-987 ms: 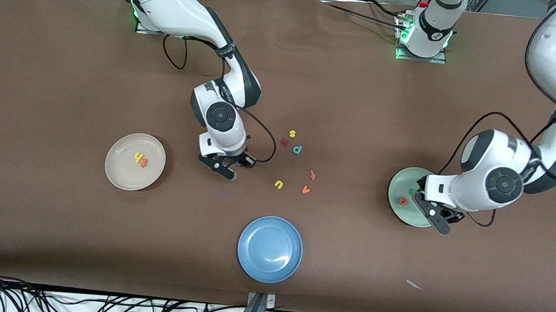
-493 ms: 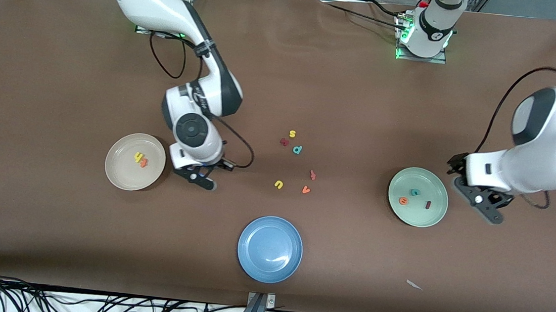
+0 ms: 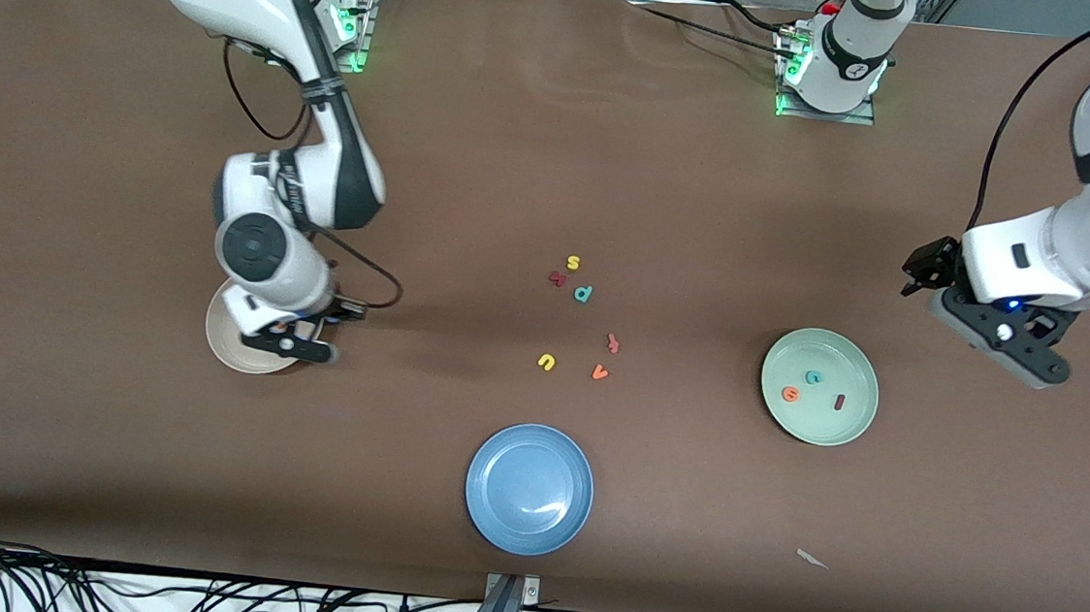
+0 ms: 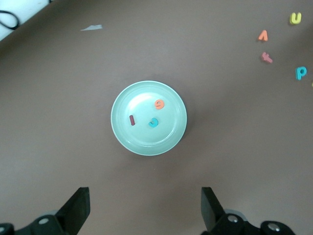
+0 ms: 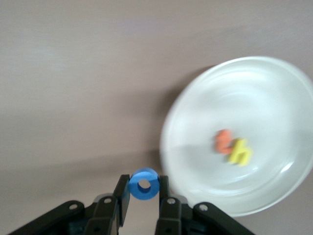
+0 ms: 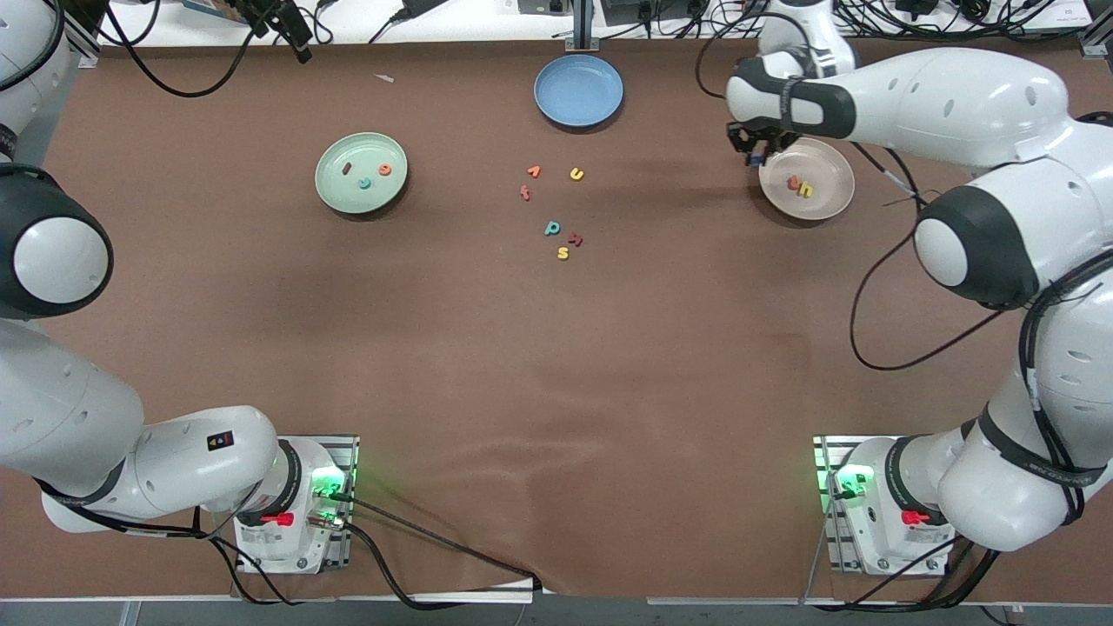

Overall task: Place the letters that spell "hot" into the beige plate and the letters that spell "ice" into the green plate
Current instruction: 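Carry the blue o to the beige plate while the left gripper retracts, then release the blue o onto the beige plate with the right gripper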

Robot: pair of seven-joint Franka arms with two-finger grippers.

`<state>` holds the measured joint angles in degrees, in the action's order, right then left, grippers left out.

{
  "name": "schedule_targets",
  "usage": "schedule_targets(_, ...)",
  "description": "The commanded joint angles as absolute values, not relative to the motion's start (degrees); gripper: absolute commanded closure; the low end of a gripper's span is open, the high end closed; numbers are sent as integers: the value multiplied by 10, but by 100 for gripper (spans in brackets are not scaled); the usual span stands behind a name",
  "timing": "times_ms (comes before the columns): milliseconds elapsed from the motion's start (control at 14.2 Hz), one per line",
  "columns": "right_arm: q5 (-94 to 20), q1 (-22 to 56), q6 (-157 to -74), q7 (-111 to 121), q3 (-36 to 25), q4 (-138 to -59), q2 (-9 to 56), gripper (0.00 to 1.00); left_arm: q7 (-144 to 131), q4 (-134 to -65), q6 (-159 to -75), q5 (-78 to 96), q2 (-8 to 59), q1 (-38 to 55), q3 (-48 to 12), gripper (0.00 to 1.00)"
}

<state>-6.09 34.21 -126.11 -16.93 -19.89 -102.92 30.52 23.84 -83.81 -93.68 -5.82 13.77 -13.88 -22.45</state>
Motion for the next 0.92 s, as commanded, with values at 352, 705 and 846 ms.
schedule_targets(352,-121,312,-1378,10,-239,-1146,275,36,86,-959,-969,5,22,1,-40,0)
schedule_targets(705,-169,312,-1325,9,-236,-1100,271,0,43,-968,-968,-1,14,16,-38,0)
schedule_targets(846,-169,313,-1274,6,-236,-1061,272,0,45,-965,-968,3,17,18,-38,0)
